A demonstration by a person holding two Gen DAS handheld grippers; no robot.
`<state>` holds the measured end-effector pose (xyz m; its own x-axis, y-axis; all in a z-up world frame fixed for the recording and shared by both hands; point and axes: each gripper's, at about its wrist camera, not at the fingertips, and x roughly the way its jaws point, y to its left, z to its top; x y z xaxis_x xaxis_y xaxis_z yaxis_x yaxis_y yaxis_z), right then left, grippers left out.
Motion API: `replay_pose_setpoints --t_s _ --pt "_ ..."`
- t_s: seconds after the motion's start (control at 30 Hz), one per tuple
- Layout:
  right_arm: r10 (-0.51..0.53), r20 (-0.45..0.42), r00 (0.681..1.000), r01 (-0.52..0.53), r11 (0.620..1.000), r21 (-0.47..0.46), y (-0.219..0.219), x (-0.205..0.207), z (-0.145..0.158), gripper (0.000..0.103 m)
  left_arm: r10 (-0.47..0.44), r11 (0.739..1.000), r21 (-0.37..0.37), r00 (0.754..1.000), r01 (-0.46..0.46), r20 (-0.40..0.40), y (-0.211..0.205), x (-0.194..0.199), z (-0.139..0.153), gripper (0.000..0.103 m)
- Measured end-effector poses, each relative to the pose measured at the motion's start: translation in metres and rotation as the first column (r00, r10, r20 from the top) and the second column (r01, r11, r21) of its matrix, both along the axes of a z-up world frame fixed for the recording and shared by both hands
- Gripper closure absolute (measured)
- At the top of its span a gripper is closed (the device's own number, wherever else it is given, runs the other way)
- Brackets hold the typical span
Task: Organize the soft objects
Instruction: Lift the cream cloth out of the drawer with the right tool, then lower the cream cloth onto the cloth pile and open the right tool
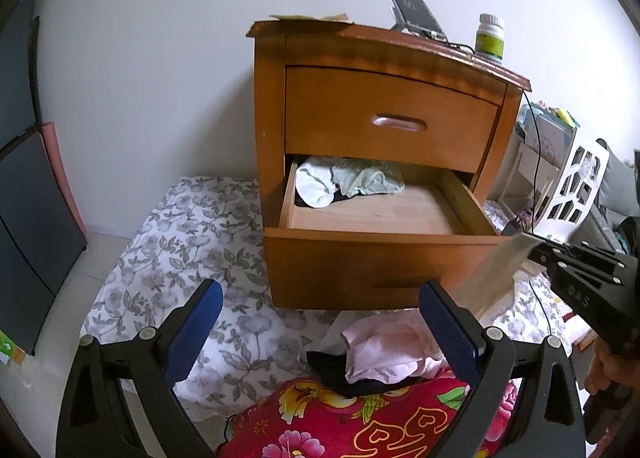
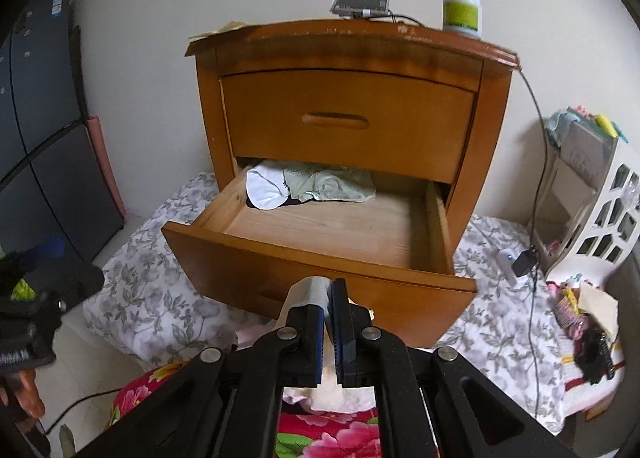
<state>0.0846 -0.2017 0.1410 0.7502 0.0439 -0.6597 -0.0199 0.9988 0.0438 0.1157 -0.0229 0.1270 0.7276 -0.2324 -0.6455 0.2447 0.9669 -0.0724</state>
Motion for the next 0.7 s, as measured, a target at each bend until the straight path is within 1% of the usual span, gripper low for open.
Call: replay_pose_setpoints --t_s 0.13,0.23,0.33,0.47,0.57,0.7 --pt "0.019 -0.014 1.000 -0.019 0.999 0.031 0.007 0.012 -0.009 0.099 -0.004 1.000 0.007 1.000 0.005 -0.014 -0.002 0.003 -0.006 0.004" --pt "0.032 -0.052 0.998 -0.029 0.998 0.049 0.013 0.021 -0.025 0.098 -0.007 1.000 0.013 1.000 0.007 -0.025 -0.004 0.006 -0.010 0.004" --pt "0.039 -0.111 0.993 -0.034 0.998 0.051 0.019 0.029 -0.048 0.098 -0.007 1.000 0.018 0.999 0.008 -0.036 -0.004 0.008 -0.014 0.004" --pt "0.041 -0.202 0.979 -0.031 0.998 0.052 0.023 0.035 -0.085 0.098 -0.007 1.000 0.021 0.999 0.008 -0.050 -0.003 0.011 -0.018 0.004" --pt "0.032 -0.249 0.968 -0.016 0.998 0.065 0.022 0.035 -0.106 0.098 -0.009 1.000 0.022 0.998 0.010 -0.055 -0.004 0.012 -0.020 0.004" --pt "0.034 -0.288 0.957 -0.007 0.995 0.095 0.020 0.033 -0.125 0.098 -0.017 0.999 0.026 0.998 0.018 -0.062 -0.006 0.012 -0.023 0.004"
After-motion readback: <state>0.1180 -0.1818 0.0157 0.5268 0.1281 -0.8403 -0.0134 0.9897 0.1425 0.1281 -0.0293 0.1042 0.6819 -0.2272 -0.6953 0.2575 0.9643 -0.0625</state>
